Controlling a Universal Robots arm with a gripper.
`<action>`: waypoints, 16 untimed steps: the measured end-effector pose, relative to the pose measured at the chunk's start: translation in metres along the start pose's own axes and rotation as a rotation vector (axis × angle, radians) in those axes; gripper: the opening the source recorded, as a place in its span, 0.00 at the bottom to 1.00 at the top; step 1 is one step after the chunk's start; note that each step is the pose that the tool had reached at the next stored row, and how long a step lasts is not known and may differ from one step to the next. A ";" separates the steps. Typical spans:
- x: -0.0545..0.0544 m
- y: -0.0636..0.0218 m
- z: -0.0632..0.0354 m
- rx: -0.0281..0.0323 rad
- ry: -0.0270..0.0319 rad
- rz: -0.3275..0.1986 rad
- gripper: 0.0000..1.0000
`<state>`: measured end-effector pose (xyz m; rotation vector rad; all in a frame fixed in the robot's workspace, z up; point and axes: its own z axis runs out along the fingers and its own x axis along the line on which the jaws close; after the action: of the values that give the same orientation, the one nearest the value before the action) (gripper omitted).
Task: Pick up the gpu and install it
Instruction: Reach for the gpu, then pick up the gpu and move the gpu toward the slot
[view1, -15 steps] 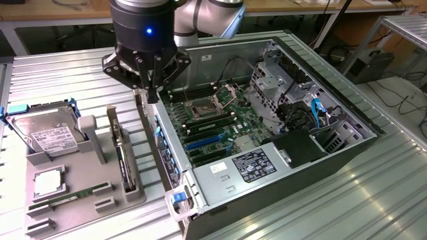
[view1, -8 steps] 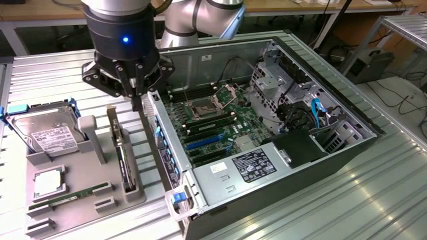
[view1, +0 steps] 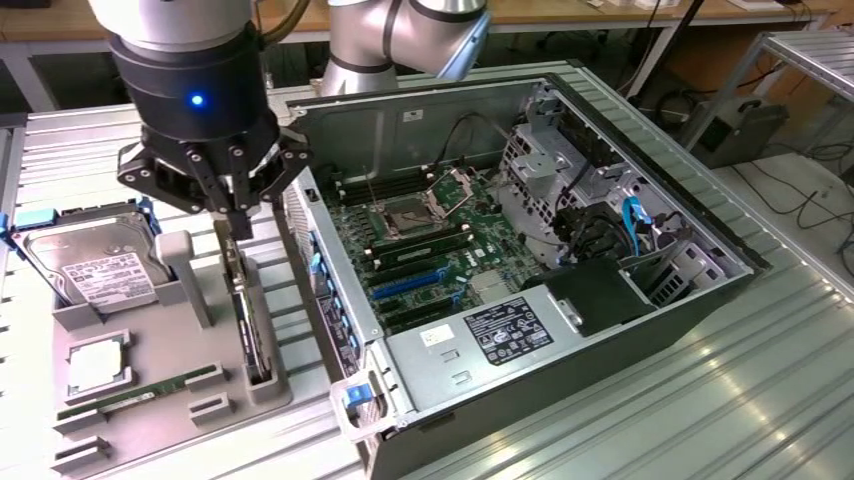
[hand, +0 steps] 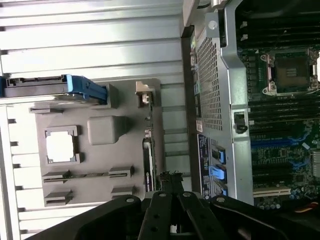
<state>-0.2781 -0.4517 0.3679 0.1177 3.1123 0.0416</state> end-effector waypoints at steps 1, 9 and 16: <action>0.002 -0.0005 0.0010 0.0014 0.0000 0.000 0.11; 0.002 -0.0007 0.0012 0.0034 0.0005 0.000 0.11; 0.002 -0.0007 0.0012 0.0034 0.0005 0.000 0.11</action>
<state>-0.2801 -0.4522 0.3666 0.1176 3.1130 0.0364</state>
